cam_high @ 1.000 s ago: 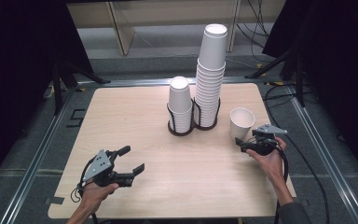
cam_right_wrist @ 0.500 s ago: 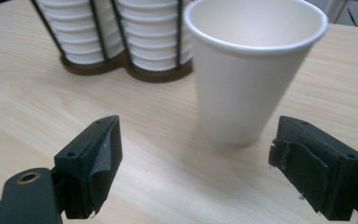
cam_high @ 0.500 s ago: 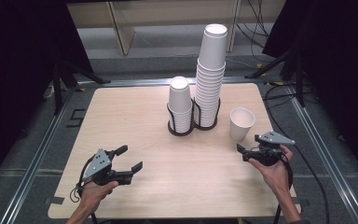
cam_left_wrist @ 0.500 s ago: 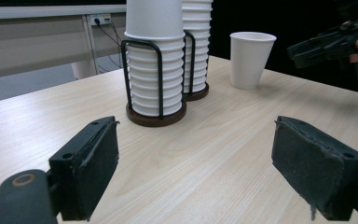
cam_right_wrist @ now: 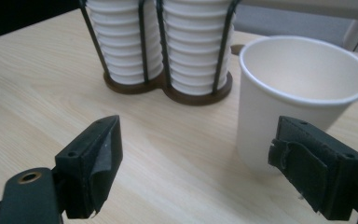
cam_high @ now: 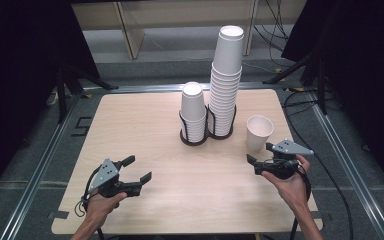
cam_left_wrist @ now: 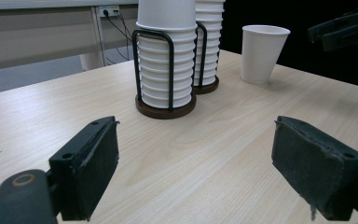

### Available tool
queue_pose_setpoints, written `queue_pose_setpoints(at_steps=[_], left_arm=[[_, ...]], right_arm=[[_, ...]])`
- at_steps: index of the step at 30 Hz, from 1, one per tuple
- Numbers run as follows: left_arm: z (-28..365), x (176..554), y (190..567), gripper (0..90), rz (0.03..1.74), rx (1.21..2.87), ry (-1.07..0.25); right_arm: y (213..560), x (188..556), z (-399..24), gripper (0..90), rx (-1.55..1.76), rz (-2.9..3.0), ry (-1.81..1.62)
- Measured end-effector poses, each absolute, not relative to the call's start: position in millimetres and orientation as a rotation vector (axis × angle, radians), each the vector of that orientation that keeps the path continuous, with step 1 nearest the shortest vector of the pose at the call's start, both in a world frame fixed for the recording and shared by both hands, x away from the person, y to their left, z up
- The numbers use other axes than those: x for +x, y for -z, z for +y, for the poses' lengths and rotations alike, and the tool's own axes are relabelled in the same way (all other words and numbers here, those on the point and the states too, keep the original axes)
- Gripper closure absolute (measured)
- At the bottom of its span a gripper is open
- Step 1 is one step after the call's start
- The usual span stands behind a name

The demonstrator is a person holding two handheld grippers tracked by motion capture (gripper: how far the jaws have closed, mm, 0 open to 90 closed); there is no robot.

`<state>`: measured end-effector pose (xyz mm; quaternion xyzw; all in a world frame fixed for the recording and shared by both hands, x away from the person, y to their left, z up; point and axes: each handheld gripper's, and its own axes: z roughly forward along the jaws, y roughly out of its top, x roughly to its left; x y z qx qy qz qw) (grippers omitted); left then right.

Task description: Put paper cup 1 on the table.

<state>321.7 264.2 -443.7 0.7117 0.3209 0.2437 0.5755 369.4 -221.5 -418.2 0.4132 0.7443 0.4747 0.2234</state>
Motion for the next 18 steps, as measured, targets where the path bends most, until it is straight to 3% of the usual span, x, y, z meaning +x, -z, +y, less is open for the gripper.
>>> queue_pose_setpoints(at_steps=[18], left_arm=[[265.8,322.5,444.1,14.6,0.770,1.661,-0.574]], right_arm=[[381.5,377.3,-196.2,16.6,1.050,2.039,-1.343]])
